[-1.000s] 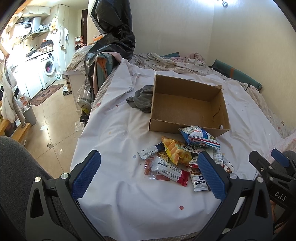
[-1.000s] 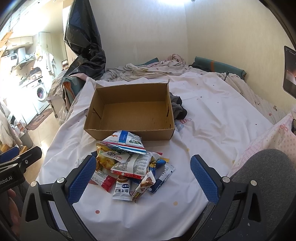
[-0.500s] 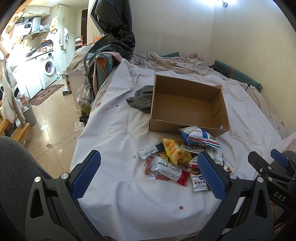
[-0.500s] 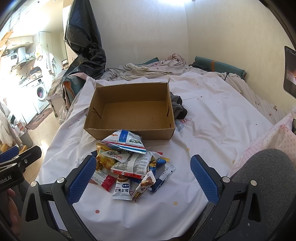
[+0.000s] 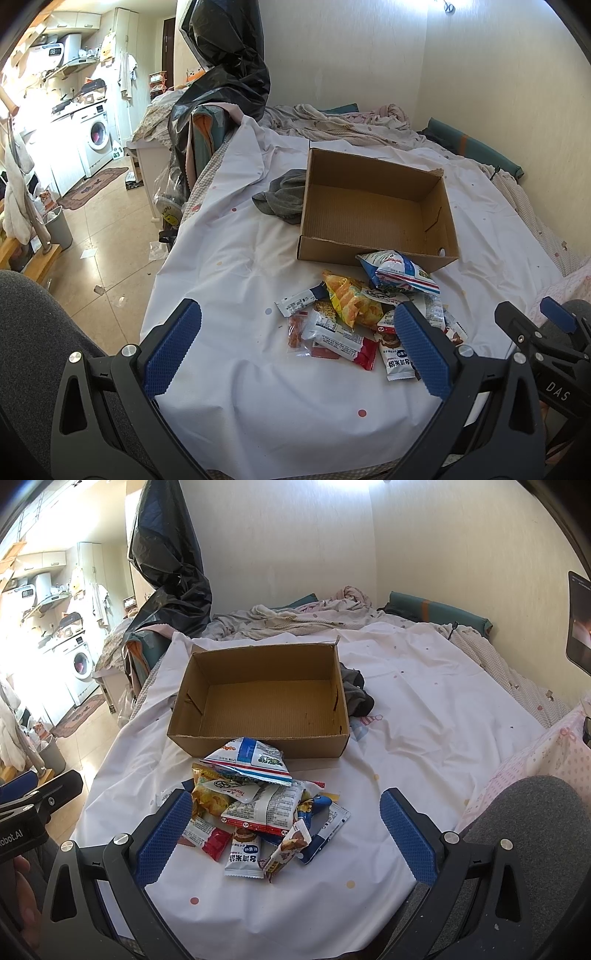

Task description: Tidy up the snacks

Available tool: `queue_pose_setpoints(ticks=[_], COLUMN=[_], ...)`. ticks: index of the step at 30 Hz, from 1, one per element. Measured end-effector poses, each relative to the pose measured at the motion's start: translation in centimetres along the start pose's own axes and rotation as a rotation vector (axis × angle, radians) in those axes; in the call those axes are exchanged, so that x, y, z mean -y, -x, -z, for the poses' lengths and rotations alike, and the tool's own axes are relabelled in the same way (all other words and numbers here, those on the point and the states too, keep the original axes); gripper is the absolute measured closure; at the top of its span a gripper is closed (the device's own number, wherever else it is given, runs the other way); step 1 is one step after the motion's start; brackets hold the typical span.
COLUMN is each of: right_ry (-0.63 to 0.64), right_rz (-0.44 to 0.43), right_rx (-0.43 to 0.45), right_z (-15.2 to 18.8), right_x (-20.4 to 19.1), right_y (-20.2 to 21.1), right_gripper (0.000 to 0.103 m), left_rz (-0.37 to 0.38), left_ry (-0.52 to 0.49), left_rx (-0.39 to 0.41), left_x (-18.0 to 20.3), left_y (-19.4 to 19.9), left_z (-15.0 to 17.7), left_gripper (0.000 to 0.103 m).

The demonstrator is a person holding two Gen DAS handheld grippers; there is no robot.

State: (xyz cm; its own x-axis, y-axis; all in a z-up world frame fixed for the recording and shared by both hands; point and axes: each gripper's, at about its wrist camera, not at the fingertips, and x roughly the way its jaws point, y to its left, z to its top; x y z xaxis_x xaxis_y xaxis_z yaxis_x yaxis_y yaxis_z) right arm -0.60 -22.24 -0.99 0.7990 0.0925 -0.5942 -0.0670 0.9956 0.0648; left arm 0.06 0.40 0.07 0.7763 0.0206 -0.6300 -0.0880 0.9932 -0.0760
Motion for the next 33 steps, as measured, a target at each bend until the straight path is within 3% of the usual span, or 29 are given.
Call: queue_pose_setpoints(ticks=[13, 18, 21, 24, 30, 33], right_ry=[-0.012, -0.126, -0.223, -0.309, -0.428, -0.436], right_rz=[-0.013, -0.112, -0.127, -0.151, -0.211, -0.208], right_rx=[-0.015, -0.129, -0.183, -0.307, -0.51, -0.562], right_z=[0.1, -1.7, -2.3, -2.1, 1.0, 2.6], right_x=[0.0, 1.7, 3.5, 4.9, 5.6, 5.0], right_y=[0.0, -1.5, -2.9, -5.5, -10.1, -11.4], right_gripper=[0.0, 0.0, 0.0, 0.001, 0.022, 0.031], left_rz=[-0.016, -0.023, -0.021, -0.026, -0.048, -0.051], left_ry=[-0.001, -0.048, -0.016, 0.03, 0.042, 0.071], left_rx=[-0.004, -0.039, -0.085, -0.133, -0.174, -0.214], left_x=[0.1, 0.8, 0.4, -0.4, -1.2, -1.9], left_y=[0.0, -0.7, -1.9, -3.4, -5.8, -7.1], left_z=[0.2, -1.3, -2.4, -3.4, -5.3, -5.3], left_gripper=[0.0, 0.0, 0.0, 0.0, 0.0, 0.0])
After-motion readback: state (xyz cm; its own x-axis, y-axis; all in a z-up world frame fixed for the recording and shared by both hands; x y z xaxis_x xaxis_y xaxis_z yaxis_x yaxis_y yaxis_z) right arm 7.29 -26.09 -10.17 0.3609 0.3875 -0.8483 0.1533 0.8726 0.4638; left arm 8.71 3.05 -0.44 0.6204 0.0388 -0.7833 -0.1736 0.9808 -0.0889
